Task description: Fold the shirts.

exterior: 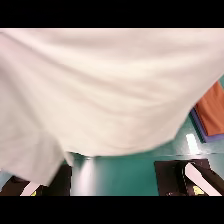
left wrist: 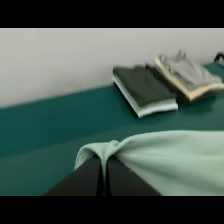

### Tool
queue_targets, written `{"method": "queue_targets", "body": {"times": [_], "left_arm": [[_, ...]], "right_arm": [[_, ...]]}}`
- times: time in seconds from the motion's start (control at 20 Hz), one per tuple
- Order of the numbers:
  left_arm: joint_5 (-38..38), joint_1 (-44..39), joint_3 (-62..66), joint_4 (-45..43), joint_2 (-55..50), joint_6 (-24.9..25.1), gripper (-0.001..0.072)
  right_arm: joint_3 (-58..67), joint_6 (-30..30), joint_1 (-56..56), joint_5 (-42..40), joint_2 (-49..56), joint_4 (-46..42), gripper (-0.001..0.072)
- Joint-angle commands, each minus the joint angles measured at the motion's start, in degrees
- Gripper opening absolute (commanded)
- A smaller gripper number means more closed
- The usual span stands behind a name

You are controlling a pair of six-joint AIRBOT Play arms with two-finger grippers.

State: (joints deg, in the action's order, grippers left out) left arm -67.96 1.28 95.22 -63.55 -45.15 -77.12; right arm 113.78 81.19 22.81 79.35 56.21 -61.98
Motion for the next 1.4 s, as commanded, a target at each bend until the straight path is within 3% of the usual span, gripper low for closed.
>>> {"method": "queue_targets", "body": {"times": [0.0,0.1,0.25,0.5,0.55,0.6,0.65,0.7,0.85,1.0,1.35], "left_arm": [[-3.4,-0.2,-17.2,1.2,-4.3,-0.8,0.0031],[-0.7,-1.1,-28.7,1.2,-7.8,0.5,0.0031],[10.3,-3.1,-39.3,1.2,-14.9,7.8,0.0031],[27.4,-2.9,-34.2,0.1,-26.8,8.6,0.0032],[27.8,-2.9,-32.1,-0.4,-28.3,8.6,0.0033],[27.7,-2.8,-30.4,-0.8,-29.0,8.6,0.0072],[27.2,-2.3,-29.0,-0.8,-29.1,8.0,0.0320],[25.7,-1.3,-27.3,-0.8,-29.1,6.5,0.0487],[14.0,5.1,-23.5,-0.8,-28.1,3.6,0.0496],[3.7,11.4,-27.4,-0.8,-25.3,3.7,0.0496],[2.1,16.4,-52.1,-0.1,-11.6,3.4,0.0496]], "right_arm": [[-10.3,0.0,-5.7,3.0,7.1,-0.9,0.0013],[-17.3,0.0,-11.9,2.3,12.2,-8.2,0.0014],[-22.1,0.5,-19.6,-2.8,21.0,-15.5,0.0014],[-13.8,3.9,-23.9,-9.7,33.7,-15.6,0.0018],[-10.8,3.8,-23.9,-9.4,35.3,-15.6,0.0087],[-8.0,3.8,-23.9,-8.7,36.5,-15.6,0.0308],[-5.3,3.8,-23.5,-7.1,37.4,-15.6,0.0448],[-3.3,3.8,-23.0,-4.9,37.6,-15.6,0.0447],[-3.8,1.9,-20.7,3.5,35.5,-15.6,0.0440],[-17.0,-0.8,-17.1,5.2,28.5,-15.6,0.0422],[-63.0,-4.4,0.7,2.9,7.0,-15.5,0.0436]]}}
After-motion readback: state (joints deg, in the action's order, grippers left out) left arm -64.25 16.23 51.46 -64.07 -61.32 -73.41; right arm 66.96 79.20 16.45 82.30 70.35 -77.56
